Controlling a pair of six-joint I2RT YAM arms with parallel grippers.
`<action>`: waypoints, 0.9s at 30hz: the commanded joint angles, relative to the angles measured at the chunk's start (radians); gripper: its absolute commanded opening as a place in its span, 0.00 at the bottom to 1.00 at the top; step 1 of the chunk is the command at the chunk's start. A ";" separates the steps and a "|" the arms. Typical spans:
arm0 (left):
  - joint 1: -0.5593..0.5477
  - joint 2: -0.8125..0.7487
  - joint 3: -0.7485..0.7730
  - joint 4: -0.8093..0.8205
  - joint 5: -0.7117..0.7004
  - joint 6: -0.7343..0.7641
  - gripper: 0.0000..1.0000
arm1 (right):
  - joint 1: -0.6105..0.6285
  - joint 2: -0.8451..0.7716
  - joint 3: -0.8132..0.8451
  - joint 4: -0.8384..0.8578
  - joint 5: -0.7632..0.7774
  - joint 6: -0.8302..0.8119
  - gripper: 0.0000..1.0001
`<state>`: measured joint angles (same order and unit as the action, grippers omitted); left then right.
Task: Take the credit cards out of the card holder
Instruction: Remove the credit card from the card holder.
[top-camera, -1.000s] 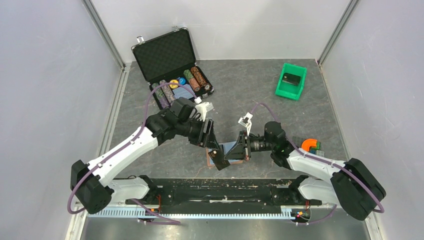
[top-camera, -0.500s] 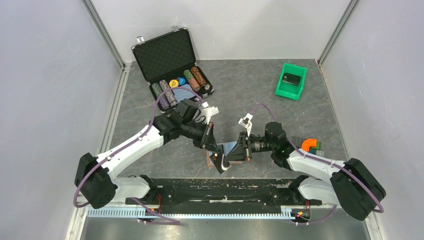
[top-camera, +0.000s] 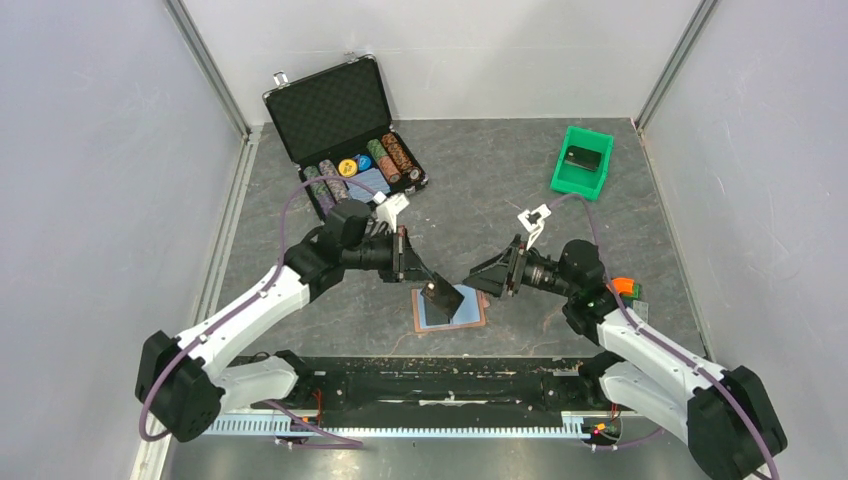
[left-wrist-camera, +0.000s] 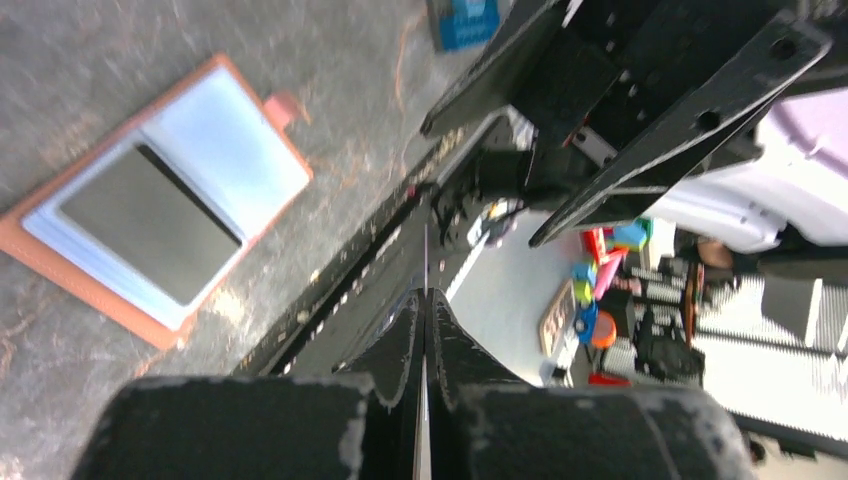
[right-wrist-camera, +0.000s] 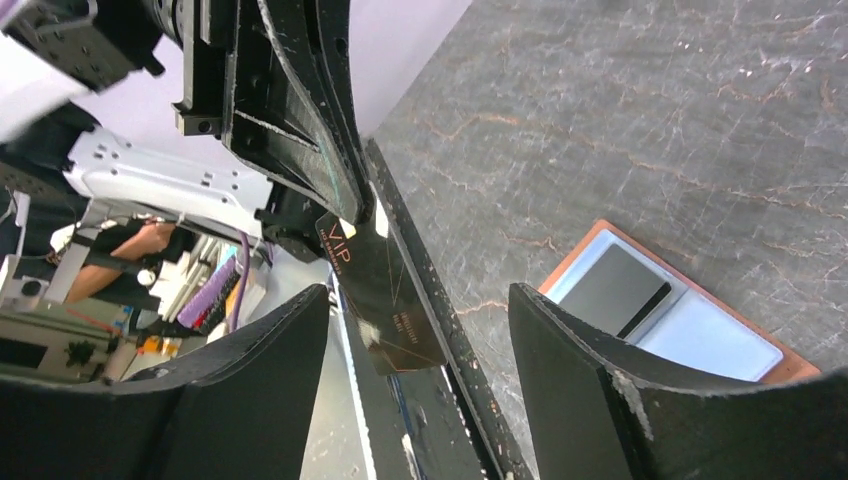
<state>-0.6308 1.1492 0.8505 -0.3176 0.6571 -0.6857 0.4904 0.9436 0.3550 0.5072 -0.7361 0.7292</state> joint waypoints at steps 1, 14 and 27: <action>0.008 -0.082 -0.069 0.273 -0.121 -0.209 0.02 | -0.004 -0.035 -0.009 0.093 0.084 0.122 0.69; 0.008 -0.189 -0.220 0.586 -0.328 -0.438 0.02 | -0.004 0.029 -0.144 0.539 0.117 0.424 0.59; 0.007 -0.204 -0.296 0.699 -0.337 -0.499 0.02 | 0.000 0.082 -0.143 0.585 0.146 0.464 0.45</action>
<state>-0.6277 0.9527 0.5732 0.2813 0.3321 -1.1309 0.4881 1.0035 0.2089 1.0027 -0.6163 1.1637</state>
